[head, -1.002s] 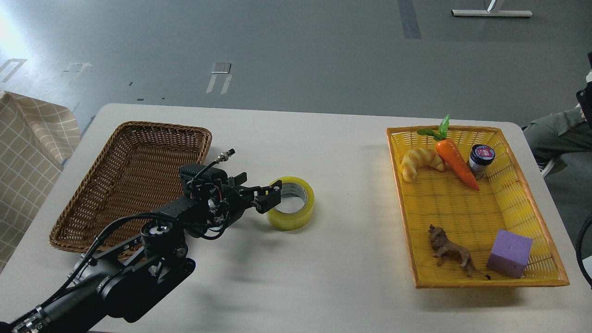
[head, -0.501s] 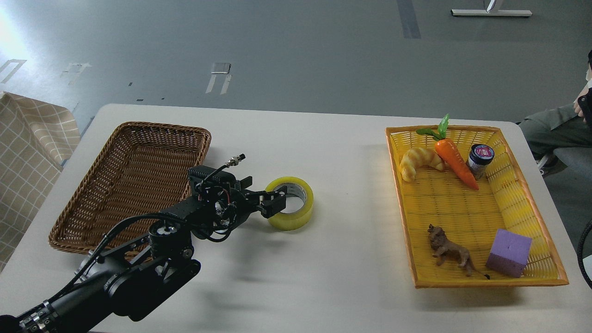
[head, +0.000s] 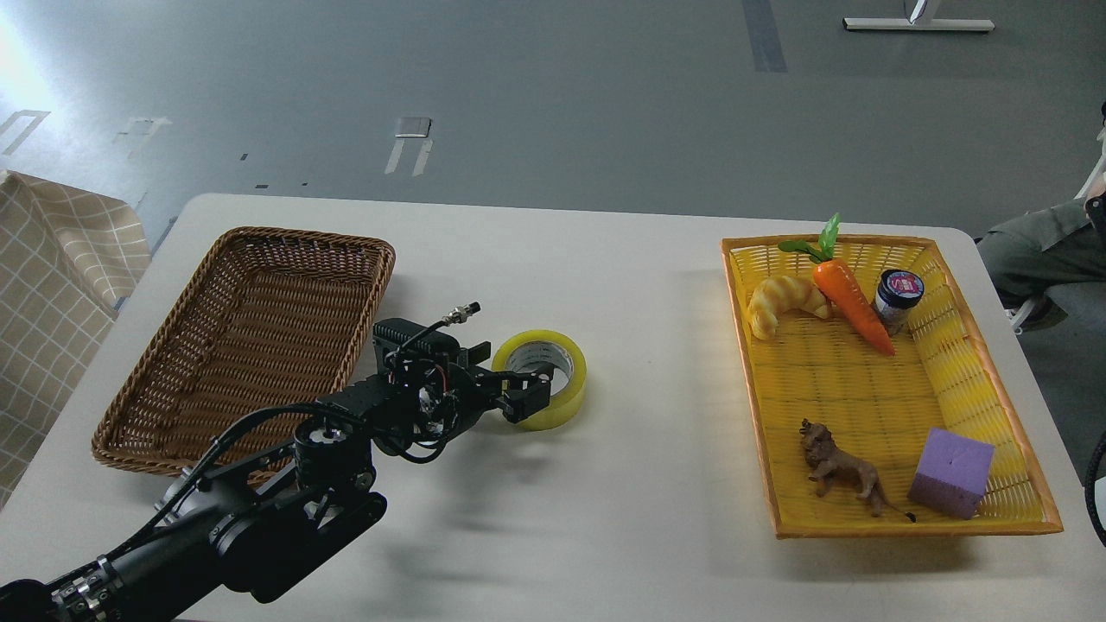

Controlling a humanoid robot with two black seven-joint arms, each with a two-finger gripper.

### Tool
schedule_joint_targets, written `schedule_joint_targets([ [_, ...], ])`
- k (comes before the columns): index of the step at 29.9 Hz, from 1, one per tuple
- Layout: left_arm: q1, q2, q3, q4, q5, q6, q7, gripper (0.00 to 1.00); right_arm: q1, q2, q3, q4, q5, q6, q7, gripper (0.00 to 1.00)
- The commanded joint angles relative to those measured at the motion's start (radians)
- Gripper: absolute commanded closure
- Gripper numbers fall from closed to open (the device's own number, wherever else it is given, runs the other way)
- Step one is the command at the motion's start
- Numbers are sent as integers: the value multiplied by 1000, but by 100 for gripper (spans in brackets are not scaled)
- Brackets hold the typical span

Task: Place and transfer tape with both arms
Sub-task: 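Close the left gripper on the tape roll's rim, then carry the tape roll with the left gripper over the wicker basket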

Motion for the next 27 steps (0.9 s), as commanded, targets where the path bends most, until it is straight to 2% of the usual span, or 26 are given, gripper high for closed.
schedule_joint_targets([
  [1,-5,-4,0,16,0,-3,-4,38,0,0,1,-1,0,0,1,0],
  [4,-7,-4,0,19,0,-5,-6,46,-2,-2,8,-1,0,0,1,0],
  [8,-7,-2,0,30,0,-5,-4,52,-5,-2,10,-1,0,0,1,0],
  [12,-7,4,0,32,0,-6,-4,75,-8,-2,11,-1,0,0,1,0],
  [15,-8,4,-1,32,0,-6,-4,84,-13,-2,11,-1,0,0,1,0],
  [27,-57,-4,-1,13,0,-5,-4,90,-45,0,14,-6,0,0,2,0],
])
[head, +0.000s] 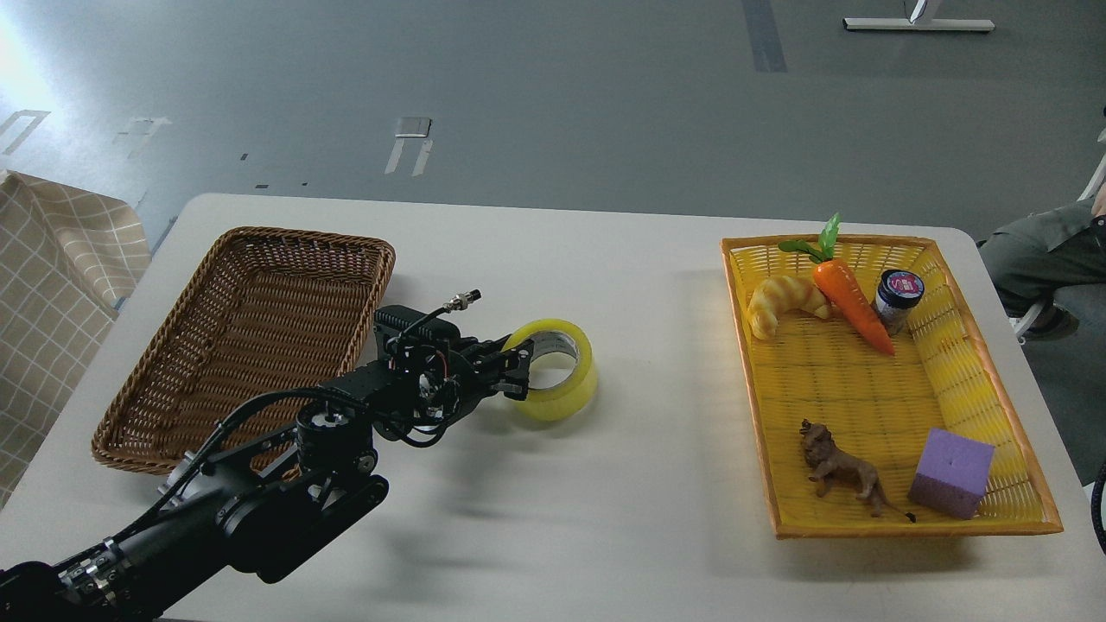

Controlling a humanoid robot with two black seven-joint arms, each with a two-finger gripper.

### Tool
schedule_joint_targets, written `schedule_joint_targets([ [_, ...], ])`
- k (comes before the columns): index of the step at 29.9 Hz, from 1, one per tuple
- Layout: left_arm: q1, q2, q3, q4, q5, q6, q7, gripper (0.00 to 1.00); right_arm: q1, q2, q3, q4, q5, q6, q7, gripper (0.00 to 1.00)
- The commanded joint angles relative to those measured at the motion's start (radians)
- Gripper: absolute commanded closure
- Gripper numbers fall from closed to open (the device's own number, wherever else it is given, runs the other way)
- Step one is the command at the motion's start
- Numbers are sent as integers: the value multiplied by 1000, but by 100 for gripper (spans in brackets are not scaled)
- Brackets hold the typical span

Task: Place and transfer tape with both arms
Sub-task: 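Carry the tape roll with the left gripper over the wicker basket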

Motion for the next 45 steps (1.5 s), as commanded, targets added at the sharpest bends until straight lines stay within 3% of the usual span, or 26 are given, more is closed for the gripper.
schedule_joint_targets([
  [1,-10,-3,2,-13,0,1,1,90,-2,0,4,-6,0,0,0,0],
  [13,-129,26,2,-93,0,-57,-4,90,-1,0,21,-5,0,0,2,0],
  [27,-226,233,35,-96,0,-58,-59,90,-1,3,35,-5,3,0,3,0],
  [31,-252,337,37,-88,0,-55,-100,90,2,17,35,0,3,0,3,0],
  [45,-234,551,38,-67,0,-39,-108,90,4,19,35,-3,3,0,3,0],
])
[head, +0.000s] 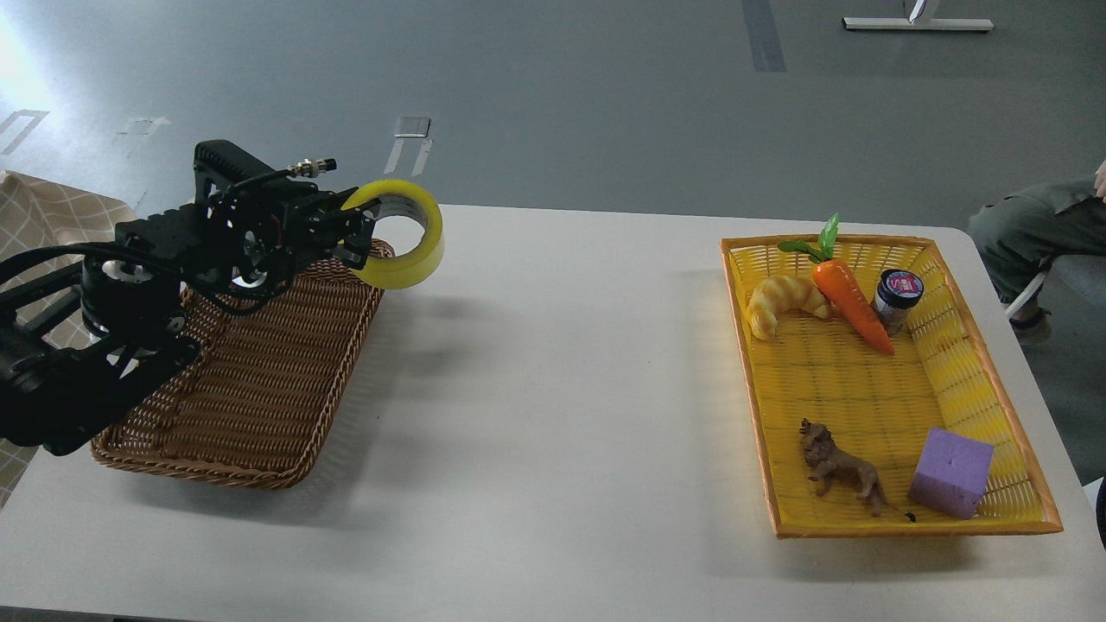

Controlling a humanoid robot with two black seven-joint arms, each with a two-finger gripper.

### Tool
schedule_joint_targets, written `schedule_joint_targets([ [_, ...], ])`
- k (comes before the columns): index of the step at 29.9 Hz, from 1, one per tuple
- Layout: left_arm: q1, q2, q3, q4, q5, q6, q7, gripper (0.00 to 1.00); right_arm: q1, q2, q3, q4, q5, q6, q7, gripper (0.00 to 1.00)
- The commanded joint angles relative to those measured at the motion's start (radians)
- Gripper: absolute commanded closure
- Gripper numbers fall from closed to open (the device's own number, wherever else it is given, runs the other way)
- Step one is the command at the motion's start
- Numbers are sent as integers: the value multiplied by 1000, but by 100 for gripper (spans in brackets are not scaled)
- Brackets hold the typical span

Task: Place and transfer tape with both arms
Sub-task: 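Carry the tape roll with the left gripper over the wicker basket, then lower the tape roll into the wicker basket and release it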

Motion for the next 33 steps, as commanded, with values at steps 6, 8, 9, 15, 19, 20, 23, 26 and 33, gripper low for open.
schedule_joint_targets([
  [6,63,99,3,46,0,55,-43,90,6,-1,0,0,0,0,0,0],
  [8,81,108,3,86,0,88,-49,90,3,-1,0,0,0,0,0,0],
  [9,95,119,3,106,0,122,-61,90,3,-1,0,0,0,0,0,0],
  [15,170,139,3,143,0,179,-92,90,0,0,-1,3,0,0,0,0],
  [19,204,134,3,143,0,193,-92,90,0,7,-1,0,0,0,0,0],
  [20,207,134,5,143,0,196,-92,90,0,7,-1,0,0,0,0,0],
  [23,226,136,3,161,0,208,-95,89,0,7,-1,-1,0,0,0,0],
  [26,227,134,5,179,0,225,-105,89,0,7,-1,-1,0,0,0,0],
  [33,241,128,14,179,0,225,-130,88,-2,7,-1,0,0,0,0,0],
])
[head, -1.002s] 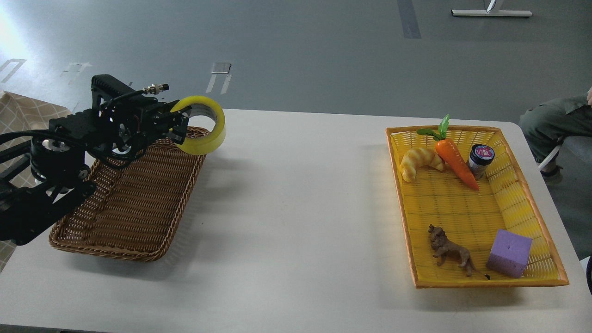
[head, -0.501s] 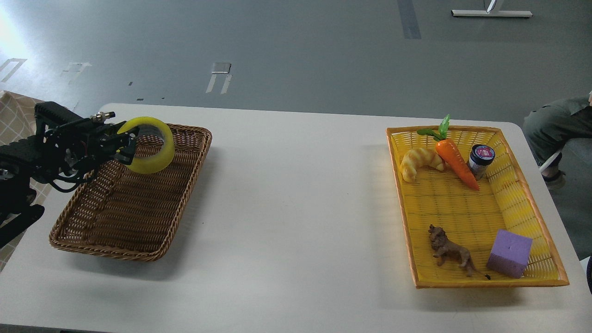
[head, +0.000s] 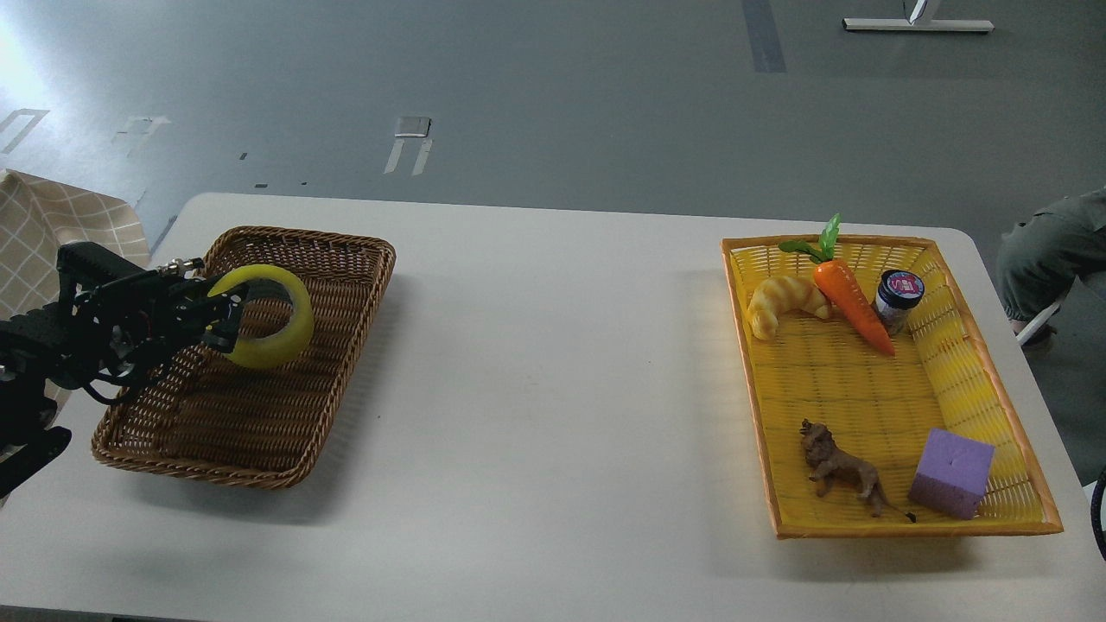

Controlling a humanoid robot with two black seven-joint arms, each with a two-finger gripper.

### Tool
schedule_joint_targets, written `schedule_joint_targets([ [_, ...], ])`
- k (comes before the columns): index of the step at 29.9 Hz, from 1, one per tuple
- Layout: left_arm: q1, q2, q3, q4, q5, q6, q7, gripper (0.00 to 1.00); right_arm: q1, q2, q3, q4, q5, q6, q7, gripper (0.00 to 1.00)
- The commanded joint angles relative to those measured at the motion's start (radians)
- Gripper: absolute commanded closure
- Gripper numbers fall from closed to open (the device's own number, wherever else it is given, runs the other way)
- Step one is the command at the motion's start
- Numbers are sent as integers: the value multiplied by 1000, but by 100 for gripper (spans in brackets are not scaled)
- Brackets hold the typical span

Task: Place and transfer tape with both arms
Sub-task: 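Lower the tape roll into the wicker basket and release it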

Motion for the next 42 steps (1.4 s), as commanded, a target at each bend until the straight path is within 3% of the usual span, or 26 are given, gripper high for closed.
schedule_joint_targets([
  [1,3,-6,4,0,0,0,-4,88,-3,-1,0,2,0,0,0,0],
  [12,5,-7,9,8,0,2,-30,88,-1,-1,0,0,-2,0,0,0],
  [18,5,-9,16,11,0,11,-31,82,-1,1,0,2,-2,0,-2,0],
  [24,3,-9,56,87,0,66,-80,82,-3,-1,2,0,-2,0,-2,0],
  [30,3,-14,72,103,0,76,-87,81,-9,-1,6,2,-2,0,-2,0],
  [36,2,-18,70,115,0,100,-87,67,-12,-1,8,8,-2,0,-2,0],
  [41,0,-17,72,115,0,131,-87,18,-20,-1,8,9,-2,0,-2,0],
  [42,0,-17,72,115,0,135,-87,15,-21,-1,6,9,-2,0,-2,0],
])
